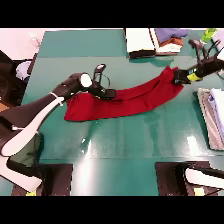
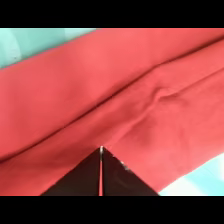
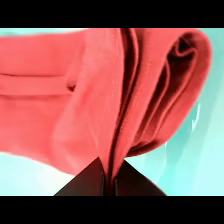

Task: Fold the shirts.

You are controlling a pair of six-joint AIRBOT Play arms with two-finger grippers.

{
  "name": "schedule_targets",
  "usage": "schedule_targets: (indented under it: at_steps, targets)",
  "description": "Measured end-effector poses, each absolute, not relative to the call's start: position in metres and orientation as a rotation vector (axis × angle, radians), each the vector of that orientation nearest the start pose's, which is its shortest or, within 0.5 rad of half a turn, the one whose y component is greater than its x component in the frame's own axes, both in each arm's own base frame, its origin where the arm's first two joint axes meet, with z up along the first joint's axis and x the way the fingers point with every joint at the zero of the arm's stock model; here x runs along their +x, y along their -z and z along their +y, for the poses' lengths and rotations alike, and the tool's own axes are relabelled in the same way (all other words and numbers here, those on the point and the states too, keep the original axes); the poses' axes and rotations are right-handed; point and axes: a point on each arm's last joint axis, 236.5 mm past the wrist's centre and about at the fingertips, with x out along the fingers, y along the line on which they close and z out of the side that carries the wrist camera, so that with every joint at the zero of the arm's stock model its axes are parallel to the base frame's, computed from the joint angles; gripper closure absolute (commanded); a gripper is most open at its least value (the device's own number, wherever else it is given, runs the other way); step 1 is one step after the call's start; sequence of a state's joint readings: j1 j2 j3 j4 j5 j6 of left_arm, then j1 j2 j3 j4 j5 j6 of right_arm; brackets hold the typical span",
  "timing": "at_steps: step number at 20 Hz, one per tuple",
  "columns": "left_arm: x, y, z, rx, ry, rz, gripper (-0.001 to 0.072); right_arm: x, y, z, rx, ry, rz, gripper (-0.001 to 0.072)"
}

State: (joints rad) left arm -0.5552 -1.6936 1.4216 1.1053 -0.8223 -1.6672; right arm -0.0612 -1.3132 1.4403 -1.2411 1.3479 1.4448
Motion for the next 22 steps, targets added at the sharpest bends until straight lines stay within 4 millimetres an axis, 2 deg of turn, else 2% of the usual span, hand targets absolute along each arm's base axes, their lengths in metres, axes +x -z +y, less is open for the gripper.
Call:
schedule_targets:
  at_steps: [3, 6, 10, 13, 16, 17, 19, 22]
  targets:
    - [0.401, 0.046, -0.372, -0.218, 0.612, 1.226, 0.068, 0.404, -0.143, 0.093, 0.171, -0.36, 1.102, 0.0697]
    - [0.397, 0.053, -0.389, -0.203, 0.639, 1.233, 0.068, 0.398, -0.177, 0.131, 0.155, -0.452, 1.045, 0.0697]
    - [0.399, 0.054, -0.395, -0.18, 0.651, 1.224, 0.068, 0.387, -0.206, 0.169, 0.141, -0.535, 0.995, 0.0698]
    - [0.409, 0.037, -0.385, -0.132, 0.647, 1.197, 0.068, 0.382, -0.217, 0.186, 0.141, -0.565, 0.977, 0.0697]
    - [0.437, -0.007, -0.346, -0.103, 0.592, 1.11, 0.0679, 0.378, -0.222, 0.202, 0.151, -0.592, 0.967, 0.0698]
    - [0.447, -0.03, -0.328, -0.106, 0.567, 1.072, 0.0679, 0.376, -0.221, 0.209, 0.151, -0.602, 0.973, 0.0698]
    - [0.464, -0.071, -0.279, -0.078, 0.49, 0.996, 0.0679, 0.37, -0.216, 0.222, 0.144, -0.626, 0.998, 0.0698]
    - [0.475, -0.136, -0.193, -0.038, 0.343, 0.887, 0.0678, 0.361, -0.204, 0.247, 0.138, -0.664, 1.042, 0.0698]
